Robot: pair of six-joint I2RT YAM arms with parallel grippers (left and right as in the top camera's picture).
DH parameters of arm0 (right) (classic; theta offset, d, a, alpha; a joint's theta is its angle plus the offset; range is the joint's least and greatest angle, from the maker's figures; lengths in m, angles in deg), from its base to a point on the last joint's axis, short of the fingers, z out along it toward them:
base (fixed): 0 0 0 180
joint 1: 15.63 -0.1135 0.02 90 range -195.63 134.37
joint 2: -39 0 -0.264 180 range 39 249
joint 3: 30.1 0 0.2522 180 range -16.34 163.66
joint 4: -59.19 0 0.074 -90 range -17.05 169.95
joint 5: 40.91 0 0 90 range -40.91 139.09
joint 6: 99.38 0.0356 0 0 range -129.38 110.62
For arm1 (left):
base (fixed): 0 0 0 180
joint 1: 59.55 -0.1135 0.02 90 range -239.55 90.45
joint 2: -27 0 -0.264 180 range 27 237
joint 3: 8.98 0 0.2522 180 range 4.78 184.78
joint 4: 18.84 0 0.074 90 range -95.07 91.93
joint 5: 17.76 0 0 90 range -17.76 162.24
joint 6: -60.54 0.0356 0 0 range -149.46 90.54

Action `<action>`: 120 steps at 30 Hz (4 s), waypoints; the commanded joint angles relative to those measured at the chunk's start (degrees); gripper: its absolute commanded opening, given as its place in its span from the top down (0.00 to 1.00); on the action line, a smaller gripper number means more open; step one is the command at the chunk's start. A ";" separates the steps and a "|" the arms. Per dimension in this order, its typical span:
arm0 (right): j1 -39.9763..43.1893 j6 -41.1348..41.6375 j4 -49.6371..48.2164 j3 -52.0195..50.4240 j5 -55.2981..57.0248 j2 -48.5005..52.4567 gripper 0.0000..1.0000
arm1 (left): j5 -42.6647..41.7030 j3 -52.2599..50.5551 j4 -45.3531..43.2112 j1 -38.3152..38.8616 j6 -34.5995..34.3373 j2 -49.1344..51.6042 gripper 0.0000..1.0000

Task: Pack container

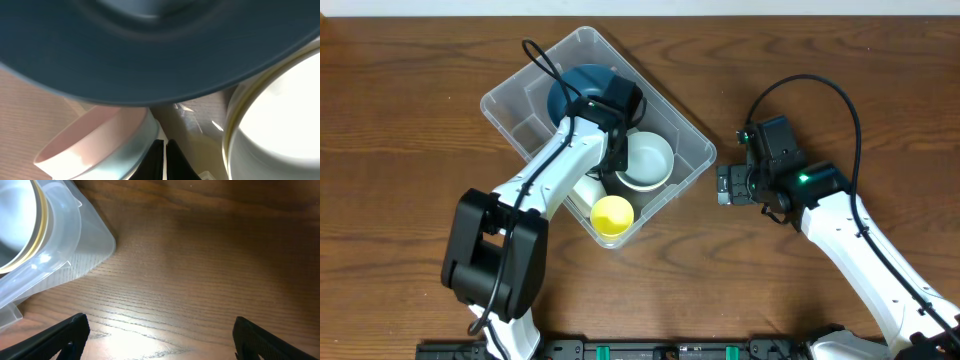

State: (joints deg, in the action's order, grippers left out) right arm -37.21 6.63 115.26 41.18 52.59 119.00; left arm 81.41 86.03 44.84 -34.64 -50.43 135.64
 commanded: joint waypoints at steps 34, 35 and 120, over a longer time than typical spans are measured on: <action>24.59 5.42 -6.97 0.11 5.33 0.17 0.01 | -9.14 3.98 2.91 -40.37 -19.63 -4.90 0.94; 25.83 5.42 -6.99 0.11 5.33 0.17 0.01 | -10.84 3.98 2.40 -40.35 -19.63 -3.74 0.94; 21.62 -22.51 -29.22 0.11 -17.25 7.61 0.01 | -41.72 4.11 -30.73 -36.74 -7.13 -0.63 0.02</action>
State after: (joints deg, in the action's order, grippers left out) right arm -15.44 -15.05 85.82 41.13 35.74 126.50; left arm 39.61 89.99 14.11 -71.23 -57.93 136.18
